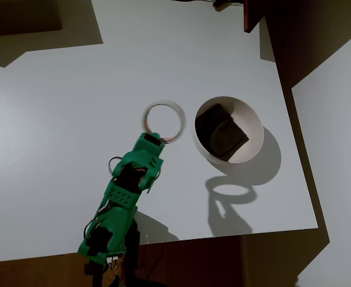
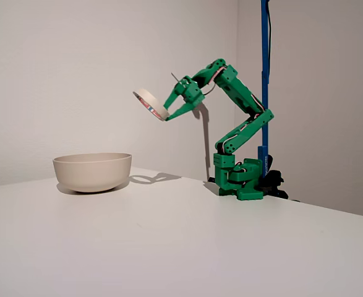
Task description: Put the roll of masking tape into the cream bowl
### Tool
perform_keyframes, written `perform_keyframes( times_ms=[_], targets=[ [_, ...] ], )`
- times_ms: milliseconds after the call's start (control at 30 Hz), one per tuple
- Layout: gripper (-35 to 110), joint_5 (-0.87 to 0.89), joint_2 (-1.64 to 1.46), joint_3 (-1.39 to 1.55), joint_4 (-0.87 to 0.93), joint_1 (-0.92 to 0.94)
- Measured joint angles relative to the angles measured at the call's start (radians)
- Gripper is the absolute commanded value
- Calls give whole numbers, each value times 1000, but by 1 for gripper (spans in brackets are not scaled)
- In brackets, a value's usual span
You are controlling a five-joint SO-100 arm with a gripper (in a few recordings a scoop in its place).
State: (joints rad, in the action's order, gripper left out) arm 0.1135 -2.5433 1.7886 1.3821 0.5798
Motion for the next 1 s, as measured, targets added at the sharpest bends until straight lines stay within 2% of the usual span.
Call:
perform_keyframes(
  times_ms=[333, 600, 1000],
  targets=[
    [-8, 57, 584, -537, 17, 198],
    [-8, 69, 1117, -1026, 64, 273],
    [-8, 63, 1559, -1253, -23, 397]
  ],
)
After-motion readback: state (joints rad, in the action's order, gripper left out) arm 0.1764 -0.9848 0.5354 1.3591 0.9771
